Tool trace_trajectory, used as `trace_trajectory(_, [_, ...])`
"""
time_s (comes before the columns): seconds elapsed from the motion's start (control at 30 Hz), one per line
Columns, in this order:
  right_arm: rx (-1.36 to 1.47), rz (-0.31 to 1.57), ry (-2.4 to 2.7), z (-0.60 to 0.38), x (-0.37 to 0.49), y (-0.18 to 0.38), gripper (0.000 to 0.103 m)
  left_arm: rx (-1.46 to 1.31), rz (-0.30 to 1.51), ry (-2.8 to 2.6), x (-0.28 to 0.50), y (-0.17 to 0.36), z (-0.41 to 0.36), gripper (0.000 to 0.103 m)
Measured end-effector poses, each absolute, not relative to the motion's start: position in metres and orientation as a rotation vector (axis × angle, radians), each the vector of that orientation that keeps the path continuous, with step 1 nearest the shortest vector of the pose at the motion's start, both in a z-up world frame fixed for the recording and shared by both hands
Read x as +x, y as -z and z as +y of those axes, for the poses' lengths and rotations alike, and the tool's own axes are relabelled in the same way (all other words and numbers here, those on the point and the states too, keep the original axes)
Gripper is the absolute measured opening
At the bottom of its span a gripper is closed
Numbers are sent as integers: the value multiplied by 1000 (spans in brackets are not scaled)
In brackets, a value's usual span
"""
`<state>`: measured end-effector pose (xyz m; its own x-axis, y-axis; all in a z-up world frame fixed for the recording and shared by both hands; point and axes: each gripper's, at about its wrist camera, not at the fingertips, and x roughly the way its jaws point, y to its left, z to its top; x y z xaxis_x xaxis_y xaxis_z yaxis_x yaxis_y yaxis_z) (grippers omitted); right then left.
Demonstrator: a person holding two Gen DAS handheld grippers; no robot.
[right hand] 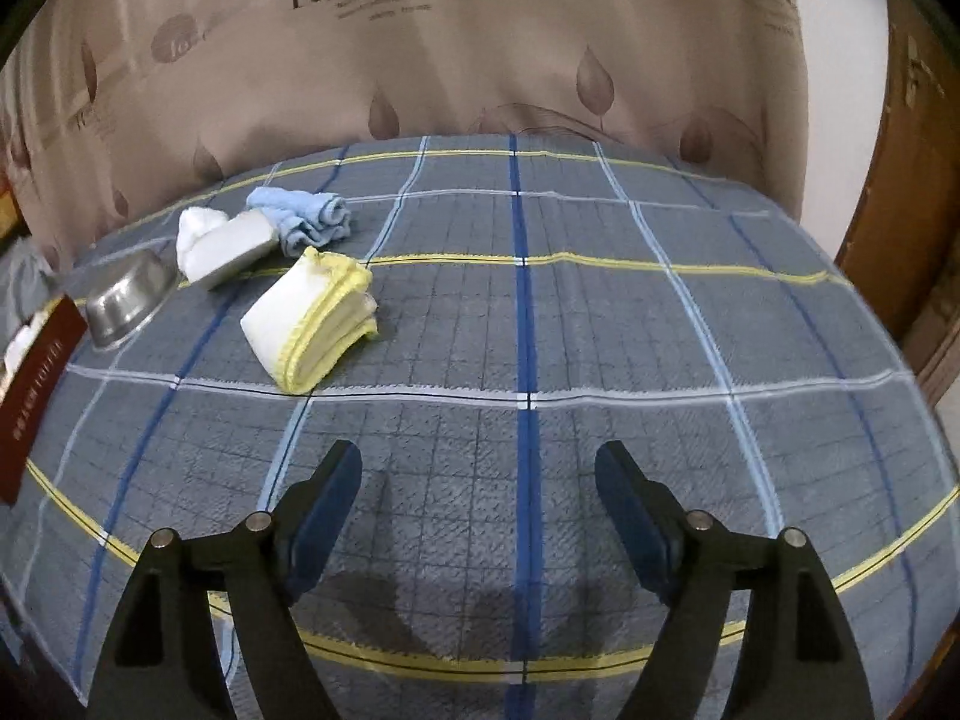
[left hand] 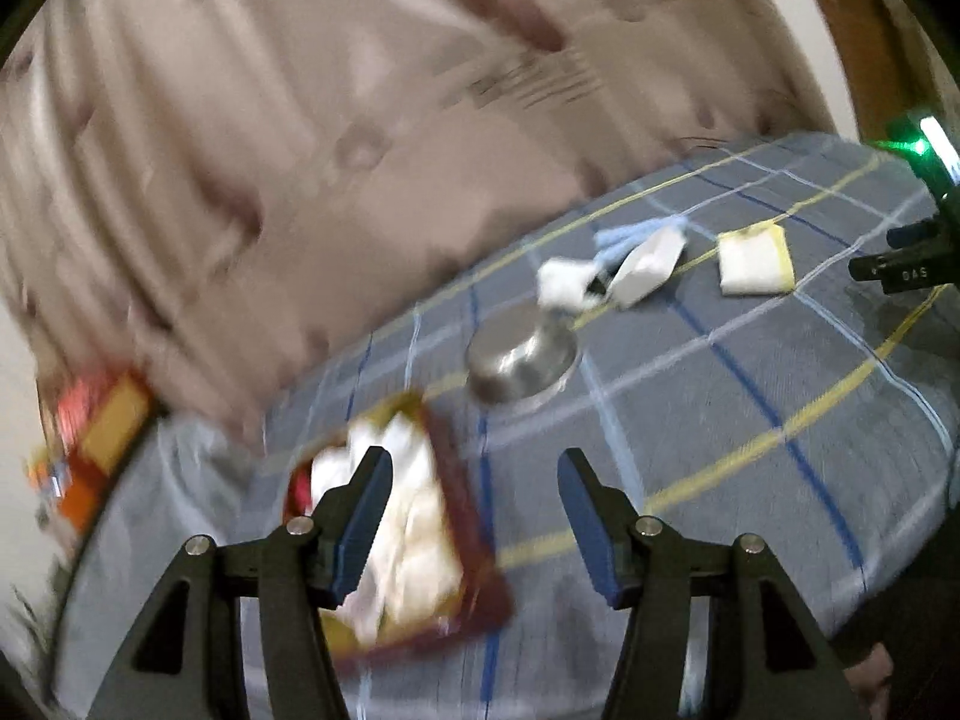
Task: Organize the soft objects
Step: 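Move the left tool to the white sponge block and grasp it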
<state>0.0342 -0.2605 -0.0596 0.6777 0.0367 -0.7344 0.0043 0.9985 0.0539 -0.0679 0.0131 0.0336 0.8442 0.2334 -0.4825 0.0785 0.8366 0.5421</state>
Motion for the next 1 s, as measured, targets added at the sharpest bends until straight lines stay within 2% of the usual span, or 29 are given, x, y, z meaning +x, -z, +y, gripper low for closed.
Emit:
trace_trajectory(0.07, [64,808,-37,-261,33,60,81,648,523,-95,-51,-33,-10,60])
trace_trajectory(0.27, [84,779,-103,-257,27,58,81,910,306,-126,-8,-6,-90,63])
trace_trajectory(0.6, [209,752,-201,-273,23,54,82,1051,312,-65,73,38,-137,63])
trace_trajectory(0.77, [254,748,-237,-278,25,54,82,1043,416,-33,110,53,-132,63])
trace_trajectory(1.0, [348,753,-265,-290,28,56,84,1030,359,84,87,47,-145,66])
